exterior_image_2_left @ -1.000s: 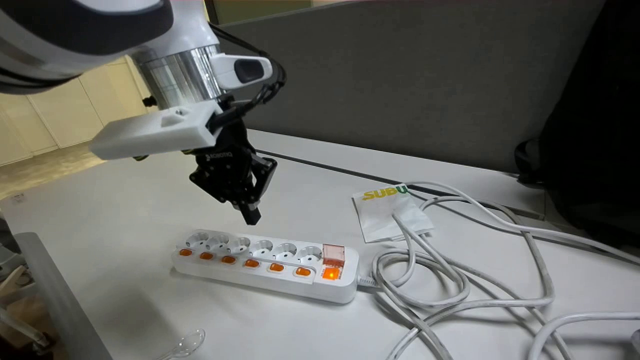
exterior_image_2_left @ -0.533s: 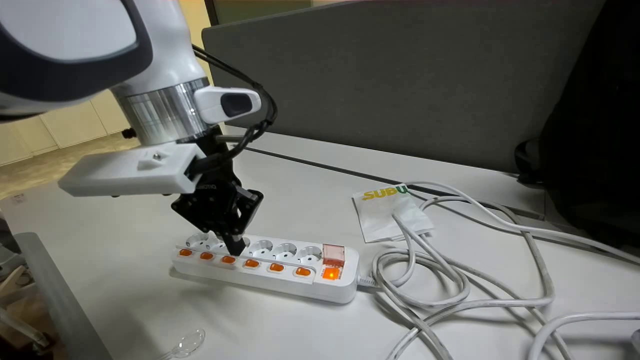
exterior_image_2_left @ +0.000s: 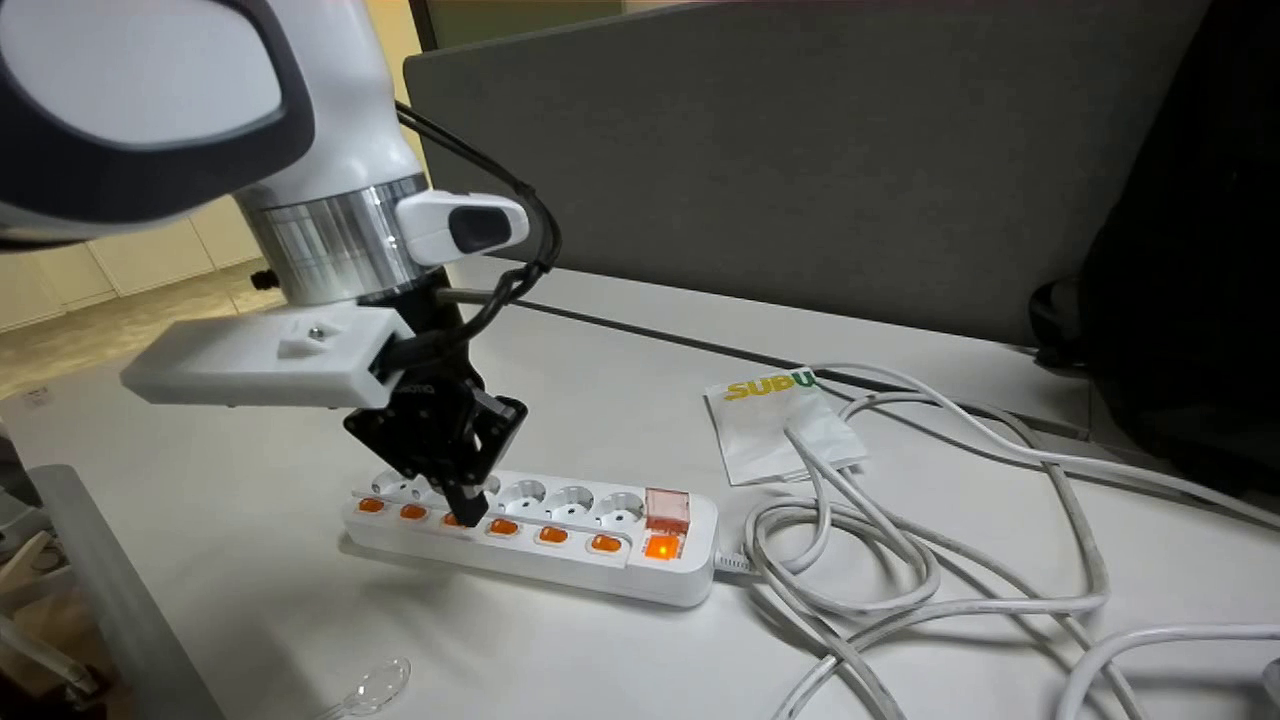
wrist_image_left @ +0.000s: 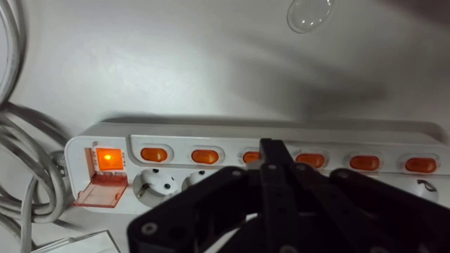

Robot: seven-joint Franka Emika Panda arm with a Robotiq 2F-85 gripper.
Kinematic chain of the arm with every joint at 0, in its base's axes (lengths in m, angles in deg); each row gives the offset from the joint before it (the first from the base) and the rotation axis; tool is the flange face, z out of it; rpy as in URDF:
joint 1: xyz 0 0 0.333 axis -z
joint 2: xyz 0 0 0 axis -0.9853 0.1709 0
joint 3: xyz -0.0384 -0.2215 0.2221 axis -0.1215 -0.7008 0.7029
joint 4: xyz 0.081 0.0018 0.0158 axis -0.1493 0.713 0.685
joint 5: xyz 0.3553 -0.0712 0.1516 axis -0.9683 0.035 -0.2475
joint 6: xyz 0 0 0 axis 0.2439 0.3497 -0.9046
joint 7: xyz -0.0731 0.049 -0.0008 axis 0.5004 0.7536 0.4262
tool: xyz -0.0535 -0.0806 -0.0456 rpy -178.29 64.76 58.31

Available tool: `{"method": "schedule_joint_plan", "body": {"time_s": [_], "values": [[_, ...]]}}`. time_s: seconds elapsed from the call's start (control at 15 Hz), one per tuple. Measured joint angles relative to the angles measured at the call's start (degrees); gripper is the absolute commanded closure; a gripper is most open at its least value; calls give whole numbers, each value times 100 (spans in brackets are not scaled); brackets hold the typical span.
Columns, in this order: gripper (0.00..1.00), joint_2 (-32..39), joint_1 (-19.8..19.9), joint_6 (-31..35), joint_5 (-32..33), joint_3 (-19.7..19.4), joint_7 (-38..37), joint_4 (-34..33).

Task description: Turn on the middle switch

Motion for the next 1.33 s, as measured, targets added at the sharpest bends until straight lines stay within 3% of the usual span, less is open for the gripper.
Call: {"method": "schedule_joint_plan", "body": {"time_s": [1.33], "values": [[100,597,-59,-12,-39,36,4,-440]]}}
